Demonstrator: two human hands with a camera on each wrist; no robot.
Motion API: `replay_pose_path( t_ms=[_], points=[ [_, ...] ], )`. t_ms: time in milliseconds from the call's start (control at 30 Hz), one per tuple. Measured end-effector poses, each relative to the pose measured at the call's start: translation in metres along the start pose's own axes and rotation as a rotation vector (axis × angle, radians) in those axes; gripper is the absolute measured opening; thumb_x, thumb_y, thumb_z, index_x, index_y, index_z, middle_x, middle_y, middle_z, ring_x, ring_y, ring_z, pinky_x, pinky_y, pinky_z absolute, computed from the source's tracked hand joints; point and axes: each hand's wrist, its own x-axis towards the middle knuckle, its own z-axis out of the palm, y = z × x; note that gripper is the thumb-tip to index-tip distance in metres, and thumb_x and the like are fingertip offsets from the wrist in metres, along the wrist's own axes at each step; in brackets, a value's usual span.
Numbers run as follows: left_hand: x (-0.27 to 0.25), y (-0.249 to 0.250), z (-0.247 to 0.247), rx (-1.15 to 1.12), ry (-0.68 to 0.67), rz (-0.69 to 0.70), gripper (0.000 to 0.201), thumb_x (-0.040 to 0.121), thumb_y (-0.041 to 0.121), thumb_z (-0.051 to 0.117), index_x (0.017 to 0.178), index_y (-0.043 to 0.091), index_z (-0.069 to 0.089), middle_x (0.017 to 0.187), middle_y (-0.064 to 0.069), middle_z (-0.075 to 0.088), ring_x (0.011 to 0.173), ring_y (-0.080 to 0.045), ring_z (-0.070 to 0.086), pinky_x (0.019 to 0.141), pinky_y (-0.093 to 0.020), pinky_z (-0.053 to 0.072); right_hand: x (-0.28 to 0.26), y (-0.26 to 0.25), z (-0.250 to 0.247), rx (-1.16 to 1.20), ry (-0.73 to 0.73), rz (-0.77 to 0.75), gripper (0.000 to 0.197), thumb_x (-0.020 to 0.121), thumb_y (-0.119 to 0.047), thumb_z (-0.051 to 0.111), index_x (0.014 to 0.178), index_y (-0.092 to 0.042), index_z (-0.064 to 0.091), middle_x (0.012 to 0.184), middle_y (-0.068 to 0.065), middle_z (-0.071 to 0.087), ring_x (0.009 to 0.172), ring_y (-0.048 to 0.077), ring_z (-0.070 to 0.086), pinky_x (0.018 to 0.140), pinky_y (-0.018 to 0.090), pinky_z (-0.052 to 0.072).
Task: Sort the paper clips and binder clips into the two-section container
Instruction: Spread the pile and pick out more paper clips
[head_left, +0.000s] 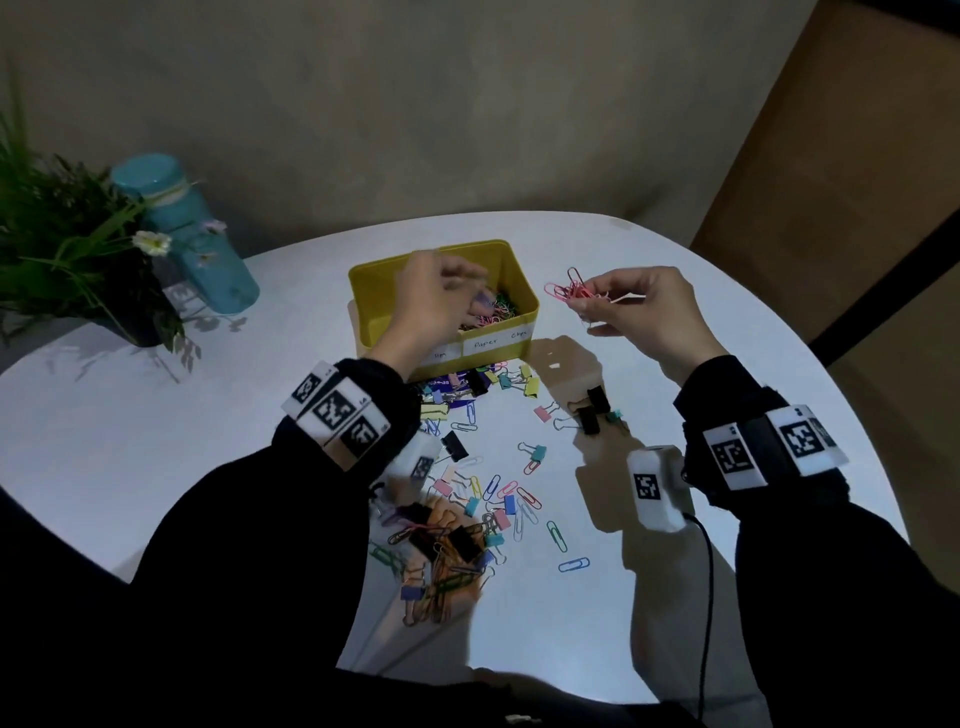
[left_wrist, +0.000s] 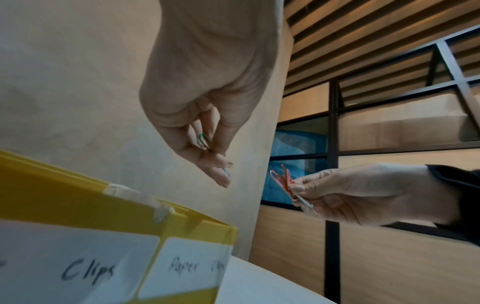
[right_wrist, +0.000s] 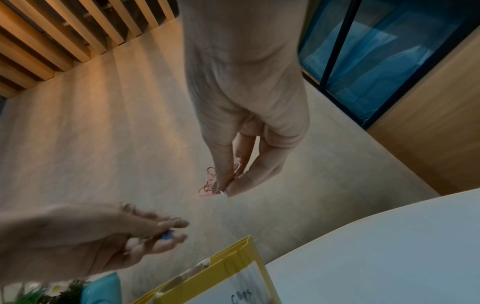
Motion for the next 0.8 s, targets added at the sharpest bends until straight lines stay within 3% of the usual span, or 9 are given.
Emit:
replay_pose_path(
  t_ms=[133,233,267,333,400,467,600,700,800],
  points=[
    [0.031,0.003,0.006,0.021,0.008,-0.133,0.022,0.094,-0.001,0.052,0.115,-0.002,0.06,0.097,-0.017,0.067,0.072,-0.019,0.067,0.067,-0.027,0.06,0.027,-0.009,0.029,0.032,0.033,-0.016,0.013,0.079,-0.013,0.077,0.088,-0.004,0.073,0.077,0.006,0.069,0.068,0.016,0.066,0.063,0.022,0.058],
    [0.043,0.001,0.009,0.107,-0.009,-0.205,0.04,0.086,-0.008,0.057,0.124,0.004,0.054,0.113,-0.017,0.063,0.095,-0.028,0.067,0.086,-0.044,0.057,0.051,-0.012,0.052,-0.062,0.038,0.017,0.008,0.08,-0.01,0.076,0.084,-0.004,0.073,0.075,0.007,0.069,0.065,0.016,0.066,0.068,0.026,0.06],
    [0.046,-0.002,0.01,0.135,0.018,-0.195,0.036,0.083,-0.007,0.061,0.117,0.006,0.059,0.113,-0.016,0.064,0.102,-0.029,0.065,0.088,-0.043,0.056,0.058,-0.012,0.058,-0.117,0.03,0.024,0.007,0.08,-0.009,0.075,0.084,-0.004,0.073,0.078,0.01,0.069,0.066,0.017,0.066,0.072,0.029,0.06],
    [0.044,-0.002,0.009,0.184,0.1,-0.16,0.016,0.077,0.0,0.073,0.083,0.014,0.067,0.101,-0.01,0.069,0.098,-0.025,0.066,0.086,-0.037,0.056,0.068,-0.011,0.067,-0.23,0.01,0.031,0.006,0.081,-0.009,0.074,0.084,-0.004,0.073,0.081,0.011,0.069,0.069,0.019,0.067,0.076,0.033,0.06],
    [0.041,-0.004,0.006,0.225,0.193,-0.091,0.025,0.073,0.01,0.081,0.06,0.02,0.061,0.084,-0.004,0.069,0.085,-0.019,0.067,0.078,-0.033,0.057,0.075,-0.009,0.072,-0.312,-0.003,0.026,0.004,0.08,-0.01,0.076,0.08,-0.007,0.073,0.083,0.012,0.07,0.076,0.024,0.07,0.079,0.038,0.06],
    [0.039,-0.007,0.003,0.291,0.268,-0.036,0.03,0.07,0.017,0.084,0.055,0.022,0.059,0.076,0.0,0.067,0.078,-0.017,0.065,0.071,-0.032,0.056,0.079,-0.007,0.075,-0.378,0.0,0.007,0.008,0.074,-0.012,0.08,0.079,-0.011,0.074,0.088,0.014,0.072,0.084,0.029,0.07,0.082,0.042,0.059],
    [0.037,-0.007,0.002,0.449,0.261,-0.023,0.012,0.076,0.028,0.08,0.072,0.02,0.072,0.078,0.004,0.069,0.079,-0.015,0.065,0.062,-0.027,0.048,0.075,-0.008,0.073,-0.502,-0.071,-0.047,0.027,0.075,-0.009,0.079,0.101,-0.013,0.072,0.096,0.011,0.07,0.088,0.024,0.067,0.082,0.032,0.055],
    [0.031,-0.003,0.004,0.603,0.13,0.026,0.018,0.088,0.034,0.067,0.094,0.02,0.076,0.093,0.0,0.072,0.087,-0.02,0.063,0.065,-0.029,0.044,0.067,-0.014,0.064,-0.46,-0.176,-0.07,0.043,0.074,-0.006,0.078,0.116,-0.008,0.066,0.094,0.006,0.069,0.084,0.017,0.064,0.077,0.025,0.052],
    [0.019,0.0,0.002,0.591,0.087,0.114,0.022,0.094,0.028,0.058,0.106,0.018,0.073,0.102,-0.002,0.072,0.093,-0.021,0.064,0.073,-0.031,0.05,0.057,-0.014,0.054,-0.393,-0.174,-0.091,0.043,0.074,-0.006,0.078,0.116,-0.008,0.065,0.101,0.006,0.07,0.093,0.019,0.067,0.086,0.03,0.055]
  ],
)
